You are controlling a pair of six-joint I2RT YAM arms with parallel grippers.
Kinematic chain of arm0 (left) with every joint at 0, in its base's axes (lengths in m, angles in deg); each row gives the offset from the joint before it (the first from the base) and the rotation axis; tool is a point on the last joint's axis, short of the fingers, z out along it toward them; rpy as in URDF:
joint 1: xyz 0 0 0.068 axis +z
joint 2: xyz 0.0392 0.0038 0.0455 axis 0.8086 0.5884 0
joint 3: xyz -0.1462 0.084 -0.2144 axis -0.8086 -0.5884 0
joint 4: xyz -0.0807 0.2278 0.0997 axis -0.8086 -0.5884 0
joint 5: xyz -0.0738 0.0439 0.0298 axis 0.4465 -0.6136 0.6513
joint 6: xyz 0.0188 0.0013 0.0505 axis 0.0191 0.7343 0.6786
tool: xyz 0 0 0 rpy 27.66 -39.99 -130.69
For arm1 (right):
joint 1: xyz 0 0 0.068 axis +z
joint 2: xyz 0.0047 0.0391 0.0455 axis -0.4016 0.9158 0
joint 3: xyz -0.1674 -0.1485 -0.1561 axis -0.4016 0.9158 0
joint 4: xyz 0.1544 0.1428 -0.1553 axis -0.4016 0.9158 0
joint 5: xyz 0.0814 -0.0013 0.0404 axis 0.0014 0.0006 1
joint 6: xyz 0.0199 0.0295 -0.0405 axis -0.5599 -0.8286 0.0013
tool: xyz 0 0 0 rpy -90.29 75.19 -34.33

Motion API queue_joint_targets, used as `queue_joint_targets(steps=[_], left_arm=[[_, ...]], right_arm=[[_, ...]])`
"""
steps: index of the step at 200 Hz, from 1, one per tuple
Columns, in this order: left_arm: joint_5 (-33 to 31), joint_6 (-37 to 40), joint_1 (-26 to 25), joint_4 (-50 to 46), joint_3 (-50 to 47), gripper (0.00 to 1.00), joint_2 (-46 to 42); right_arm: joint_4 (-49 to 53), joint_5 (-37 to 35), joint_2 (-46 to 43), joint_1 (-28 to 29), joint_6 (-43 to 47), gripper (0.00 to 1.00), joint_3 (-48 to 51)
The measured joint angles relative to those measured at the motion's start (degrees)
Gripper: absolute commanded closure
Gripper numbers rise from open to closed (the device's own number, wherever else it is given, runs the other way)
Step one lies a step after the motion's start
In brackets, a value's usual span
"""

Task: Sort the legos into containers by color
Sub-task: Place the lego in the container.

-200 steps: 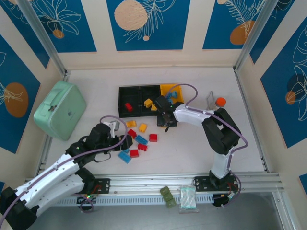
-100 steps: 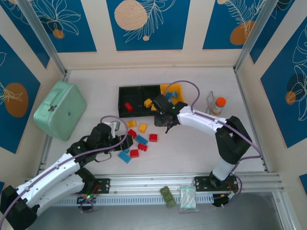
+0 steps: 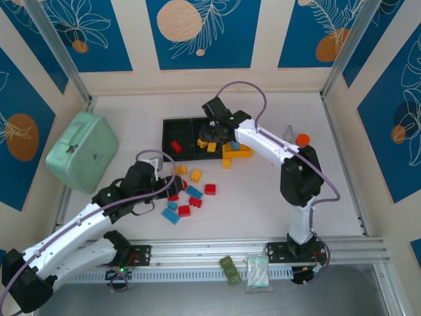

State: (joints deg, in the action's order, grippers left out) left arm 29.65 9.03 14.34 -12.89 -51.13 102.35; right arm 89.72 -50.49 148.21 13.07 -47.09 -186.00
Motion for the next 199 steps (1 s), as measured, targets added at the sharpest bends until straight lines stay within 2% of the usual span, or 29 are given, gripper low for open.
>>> queue_joint_targets(steps=[59,116,144,199], left_arm=[[-0.2,2.5,3.1,-0.6,6.1,0.32,7.5],[-0.1,2.4,3.5,-0.8,5.2,0.32,6.5],[-0.1,2.3,3.6,-1.0,4.1,0.32,4.8],[-0.1,1.4,3.9,-1.2,2.6,0.32,3.6]], right_arm=[[3.1,3.2,15.1,-3.5,0.6,0.61,-16.9],[8.5,4.8,28.2,-5.1,0.5,0.57,-34.6],[10.4,5.2,30.8,-5.2,0.6,0.51,-38.3],[12.2,5.6,31.0,-4.8,1.4,0.44,-38.8]])
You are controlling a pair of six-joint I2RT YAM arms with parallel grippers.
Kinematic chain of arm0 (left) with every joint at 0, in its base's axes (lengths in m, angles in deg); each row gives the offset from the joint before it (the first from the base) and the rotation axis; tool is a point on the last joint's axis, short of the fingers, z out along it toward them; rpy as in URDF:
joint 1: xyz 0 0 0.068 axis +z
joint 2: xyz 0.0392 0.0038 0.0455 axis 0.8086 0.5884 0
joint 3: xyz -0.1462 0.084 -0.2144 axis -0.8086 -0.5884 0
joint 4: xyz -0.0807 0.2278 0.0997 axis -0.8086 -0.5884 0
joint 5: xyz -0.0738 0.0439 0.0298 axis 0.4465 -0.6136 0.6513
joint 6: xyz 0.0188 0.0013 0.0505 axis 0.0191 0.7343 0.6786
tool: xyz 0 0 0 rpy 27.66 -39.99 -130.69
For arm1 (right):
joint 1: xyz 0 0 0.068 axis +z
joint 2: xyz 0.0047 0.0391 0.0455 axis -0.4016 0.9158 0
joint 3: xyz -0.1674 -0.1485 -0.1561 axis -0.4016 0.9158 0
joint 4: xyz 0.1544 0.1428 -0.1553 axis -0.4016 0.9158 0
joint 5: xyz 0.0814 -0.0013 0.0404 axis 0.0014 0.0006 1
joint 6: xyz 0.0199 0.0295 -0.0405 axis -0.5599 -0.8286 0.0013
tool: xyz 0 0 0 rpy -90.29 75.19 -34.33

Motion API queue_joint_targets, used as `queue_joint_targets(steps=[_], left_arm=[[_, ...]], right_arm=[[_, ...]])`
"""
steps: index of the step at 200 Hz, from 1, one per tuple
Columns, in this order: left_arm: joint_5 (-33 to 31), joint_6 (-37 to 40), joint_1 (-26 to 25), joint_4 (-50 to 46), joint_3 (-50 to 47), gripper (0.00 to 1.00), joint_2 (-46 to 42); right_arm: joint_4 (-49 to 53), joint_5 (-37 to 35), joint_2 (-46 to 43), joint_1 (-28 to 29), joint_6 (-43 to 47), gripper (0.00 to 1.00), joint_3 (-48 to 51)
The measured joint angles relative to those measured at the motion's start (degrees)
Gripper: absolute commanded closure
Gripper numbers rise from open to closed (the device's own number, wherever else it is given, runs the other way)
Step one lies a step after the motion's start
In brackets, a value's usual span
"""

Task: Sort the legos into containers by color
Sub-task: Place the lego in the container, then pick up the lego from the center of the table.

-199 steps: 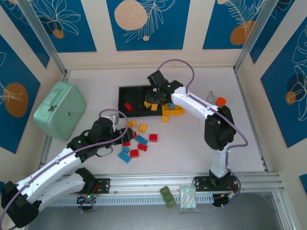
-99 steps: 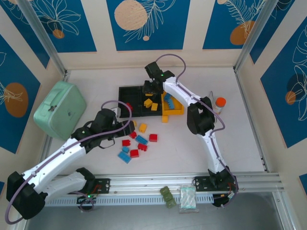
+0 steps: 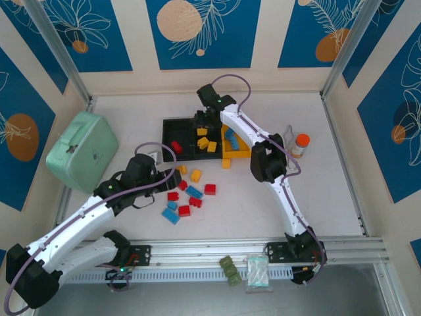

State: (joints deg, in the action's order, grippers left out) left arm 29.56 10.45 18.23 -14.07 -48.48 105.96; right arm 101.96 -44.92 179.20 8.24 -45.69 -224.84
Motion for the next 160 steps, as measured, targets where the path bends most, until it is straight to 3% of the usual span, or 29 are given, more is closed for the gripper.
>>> queue_joint_targets(steps=[35,110,160], left_arm=[[0.7,-0.2,0.0,0.0,-0.5,0.32,-0.1],[7.8,0.9,0.0,5.3,-2.8,0.30,0.0],[10.2,0.9,-2.7,11.0,-4.2,0.31,3.9]], right_arm=[[-0.6,-0.5,-4.5,0.8,0.9,0.44,5.9],[-12.9,-1.1,-39.6,3.2,1.9,0.44,43.5],[-19.9,-3.0,-48.9,3.5,0.2,0.39,66.1]])
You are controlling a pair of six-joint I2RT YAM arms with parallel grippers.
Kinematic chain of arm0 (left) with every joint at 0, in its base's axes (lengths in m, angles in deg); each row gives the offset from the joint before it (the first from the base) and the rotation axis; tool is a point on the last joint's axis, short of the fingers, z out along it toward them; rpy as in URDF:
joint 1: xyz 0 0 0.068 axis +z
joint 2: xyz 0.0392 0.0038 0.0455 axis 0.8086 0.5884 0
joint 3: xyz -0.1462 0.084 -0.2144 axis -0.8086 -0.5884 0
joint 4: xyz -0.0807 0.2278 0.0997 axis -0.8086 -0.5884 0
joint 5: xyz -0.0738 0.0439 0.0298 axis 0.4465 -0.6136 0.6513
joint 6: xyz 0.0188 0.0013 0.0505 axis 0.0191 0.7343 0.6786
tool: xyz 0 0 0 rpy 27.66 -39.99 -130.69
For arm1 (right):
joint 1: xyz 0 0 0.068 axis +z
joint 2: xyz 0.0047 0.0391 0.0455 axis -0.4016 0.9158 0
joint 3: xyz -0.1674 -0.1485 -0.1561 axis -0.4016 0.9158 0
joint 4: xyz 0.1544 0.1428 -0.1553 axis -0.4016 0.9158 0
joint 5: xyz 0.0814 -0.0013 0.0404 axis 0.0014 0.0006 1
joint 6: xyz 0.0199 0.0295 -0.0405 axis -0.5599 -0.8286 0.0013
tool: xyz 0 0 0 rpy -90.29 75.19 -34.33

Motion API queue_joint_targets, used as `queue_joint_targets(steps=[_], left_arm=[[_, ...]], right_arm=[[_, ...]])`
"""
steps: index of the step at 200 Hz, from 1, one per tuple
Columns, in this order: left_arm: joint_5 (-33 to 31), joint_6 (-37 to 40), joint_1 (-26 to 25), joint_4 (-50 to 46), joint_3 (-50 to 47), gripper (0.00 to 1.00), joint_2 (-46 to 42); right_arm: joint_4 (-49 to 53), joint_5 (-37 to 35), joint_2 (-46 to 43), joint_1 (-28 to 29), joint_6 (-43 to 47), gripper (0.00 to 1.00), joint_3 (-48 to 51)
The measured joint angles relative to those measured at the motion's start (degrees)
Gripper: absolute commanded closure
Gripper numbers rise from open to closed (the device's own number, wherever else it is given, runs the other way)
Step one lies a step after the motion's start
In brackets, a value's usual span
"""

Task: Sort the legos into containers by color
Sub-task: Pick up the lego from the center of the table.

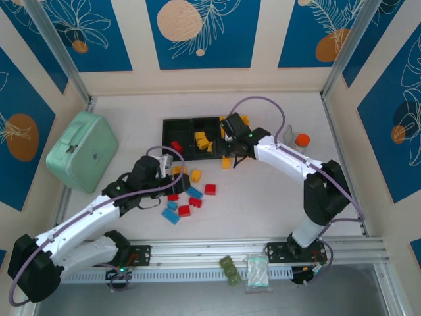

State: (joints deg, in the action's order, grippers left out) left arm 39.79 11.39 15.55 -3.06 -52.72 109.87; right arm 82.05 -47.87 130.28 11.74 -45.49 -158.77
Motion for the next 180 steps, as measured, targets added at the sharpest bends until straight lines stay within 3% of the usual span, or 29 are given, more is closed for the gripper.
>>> queue_joint_targets(steps=[47,121,180], left_arm=[[0.3,0.2,-3.2,3.2,0.2,0.30,5.0],[-0.2,0.2,-3.8,4.0,0.5,0.30,5.4],[-0.8,0.2,-3.9,4.0,0.5,0.30,4.8]], right_arm=[[-4.1,-1.0,-1.8,0.2,-2.7,0.37,8.6],[-10.4,-3.7,3.4,0.2,-4.4,0.36,9.4],[-13.3,-6.7,8.7,0.2,-4.6,0.41,9.5]])
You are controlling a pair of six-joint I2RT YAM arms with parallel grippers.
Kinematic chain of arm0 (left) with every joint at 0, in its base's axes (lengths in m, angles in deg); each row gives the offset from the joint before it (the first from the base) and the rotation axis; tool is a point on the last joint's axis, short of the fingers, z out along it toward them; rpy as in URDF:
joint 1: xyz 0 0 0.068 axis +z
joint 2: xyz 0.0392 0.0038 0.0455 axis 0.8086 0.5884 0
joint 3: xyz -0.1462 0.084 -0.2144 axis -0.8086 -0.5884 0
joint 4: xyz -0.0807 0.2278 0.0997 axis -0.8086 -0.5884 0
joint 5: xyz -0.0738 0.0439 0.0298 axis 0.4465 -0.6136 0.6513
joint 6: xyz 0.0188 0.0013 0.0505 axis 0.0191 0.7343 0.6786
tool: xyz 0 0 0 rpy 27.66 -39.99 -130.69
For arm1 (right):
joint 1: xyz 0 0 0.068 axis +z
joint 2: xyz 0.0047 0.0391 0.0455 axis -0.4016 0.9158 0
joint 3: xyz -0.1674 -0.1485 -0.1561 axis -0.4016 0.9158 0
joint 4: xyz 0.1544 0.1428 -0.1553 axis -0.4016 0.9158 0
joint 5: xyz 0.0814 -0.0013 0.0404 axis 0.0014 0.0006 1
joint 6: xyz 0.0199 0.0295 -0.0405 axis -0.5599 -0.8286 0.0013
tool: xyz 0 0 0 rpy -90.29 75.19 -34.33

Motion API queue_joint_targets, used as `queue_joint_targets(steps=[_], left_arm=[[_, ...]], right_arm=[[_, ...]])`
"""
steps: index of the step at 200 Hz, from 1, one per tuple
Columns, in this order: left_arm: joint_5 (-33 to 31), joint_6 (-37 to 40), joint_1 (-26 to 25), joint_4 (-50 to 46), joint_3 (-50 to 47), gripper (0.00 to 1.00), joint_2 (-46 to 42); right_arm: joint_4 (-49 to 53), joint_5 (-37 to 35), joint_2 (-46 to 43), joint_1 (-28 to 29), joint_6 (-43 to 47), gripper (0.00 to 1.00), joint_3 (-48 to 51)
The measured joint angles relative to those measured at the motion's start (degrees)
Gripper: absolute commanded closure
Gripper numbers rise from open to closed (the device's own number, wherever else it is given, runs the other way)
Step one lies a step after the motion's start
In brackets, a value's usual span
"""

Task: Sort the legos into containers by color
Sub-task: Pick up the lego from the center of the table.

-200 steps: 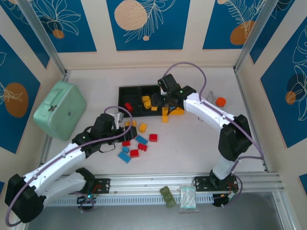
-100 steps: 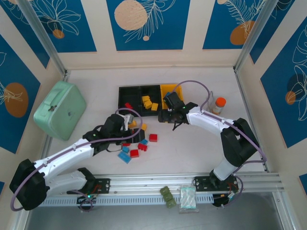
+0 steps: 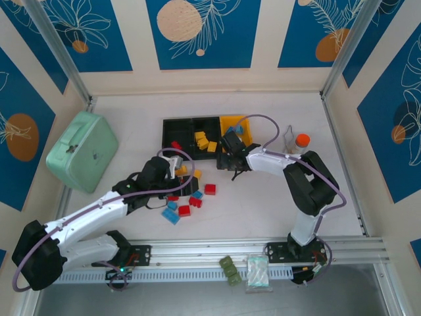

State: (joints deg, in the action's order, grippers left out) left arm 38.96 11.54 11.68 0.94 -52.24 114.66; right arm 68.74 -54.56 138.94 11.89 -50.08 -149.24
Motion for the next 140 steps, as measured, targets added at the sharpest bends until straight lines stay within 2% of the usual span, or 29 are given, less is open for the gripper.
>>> queue_joint_targets(steps=[37,83,140], left_arm=[[0.0,0.0,0.0,0.0,0.0,0.30,0.0],[-0.4,0.0,0.0,0.0,0.0,0.30,0.0],[-0.4,0.0,0.0,0.0,0.0,0.30,0.3]], right_arm=[[0.3,-1.1,2.3,0.0,0.1,0.54,-0.4],[-0.2,-1.7,2.5,0.8,0.1,0.66,-0.7],[0.1,-1.8,1.2,2.8,0.2,0.67,0.3]])
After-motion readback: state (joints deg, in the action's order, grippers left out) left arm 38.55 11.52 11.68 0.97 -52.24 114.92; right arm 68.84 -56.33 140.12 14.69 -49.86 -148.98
